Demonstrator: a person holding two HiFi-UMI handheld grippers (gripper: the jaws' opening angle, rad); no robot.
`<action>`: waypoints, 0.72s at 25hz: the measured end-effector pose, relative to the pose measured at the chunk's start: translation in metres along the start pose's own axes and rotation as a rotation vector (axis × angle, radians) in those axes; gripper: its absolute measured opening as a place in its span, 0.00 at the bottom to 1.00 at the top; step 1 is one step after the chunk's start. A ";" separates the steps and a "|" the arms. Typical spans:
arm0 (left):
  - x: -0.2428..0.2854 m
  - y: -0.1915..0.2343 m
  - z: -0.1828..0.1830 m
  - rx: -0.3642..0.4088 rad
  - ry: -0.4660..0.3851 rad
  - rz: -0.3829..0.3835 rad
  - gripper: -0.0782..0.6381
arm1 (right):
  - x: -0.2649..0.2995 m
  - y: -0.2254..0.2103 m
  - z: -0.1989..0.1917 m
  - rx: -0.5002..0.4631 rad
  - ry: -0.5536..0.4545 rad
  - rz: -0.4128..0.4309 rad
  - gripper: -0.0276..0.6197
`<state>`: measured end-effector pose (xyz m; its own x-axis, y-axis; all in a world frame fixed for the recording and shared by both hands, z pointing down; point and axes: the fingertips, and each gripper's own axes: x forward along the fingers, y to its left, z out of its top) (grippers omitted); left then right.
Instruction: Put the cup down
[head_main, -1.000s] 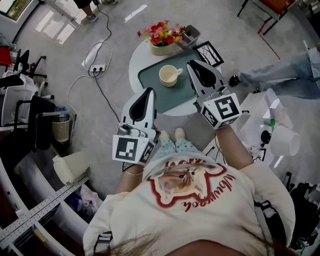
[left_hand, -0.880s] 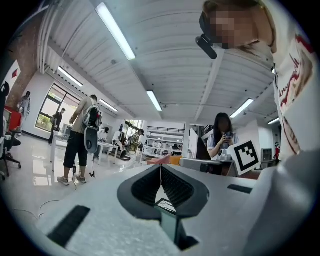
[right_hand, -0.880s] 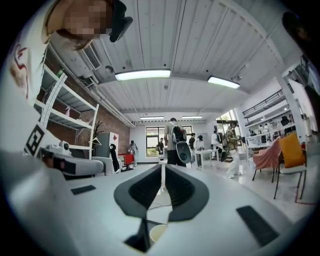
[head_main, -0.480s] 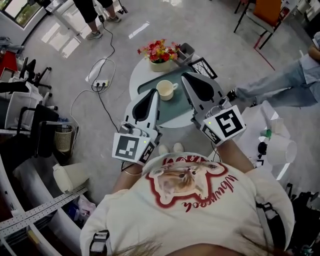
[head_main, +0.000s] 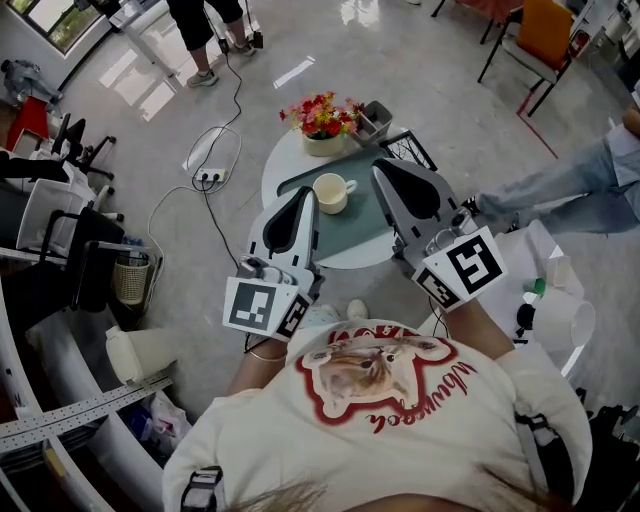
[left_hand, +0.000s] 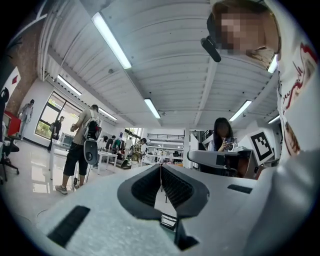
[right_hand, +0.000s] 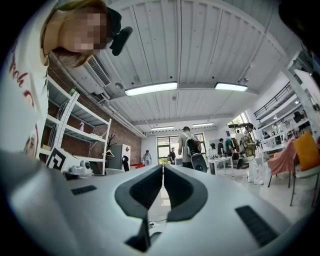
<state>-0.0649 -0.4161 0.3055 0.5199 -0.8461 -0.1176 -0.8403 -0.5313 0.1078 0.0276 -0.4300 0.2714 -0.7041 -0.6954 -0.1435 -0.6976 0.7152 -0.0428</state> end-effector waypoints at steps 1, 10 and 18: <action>0.000 0.000 0.001 0.002 -0.002 0.002 0.13 | -0.001 0.001 0.001 -0.003 -0.001 0.002 0.09; -0.015 -0.022 0.003 0.021 -0.021 -0.032 0.13 | -0.021 0.015 0.000 -0.001 0.013 -0.026 0.09; -0.085 -0.034 0.016 0.031 -0.035 -0.012 0.13 | -0.047 0.069 0.008 -0.024 -0.004 -0.040 0.09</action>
<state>-0.0827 -0.3251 0.2965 0.5245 -0.8376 -0.1528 -0.8389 -0.5391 0.0754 0.0135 -0.3471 0.2669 -0.6749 -0.7232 -0.1464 -0.7283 0.6848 -0.0254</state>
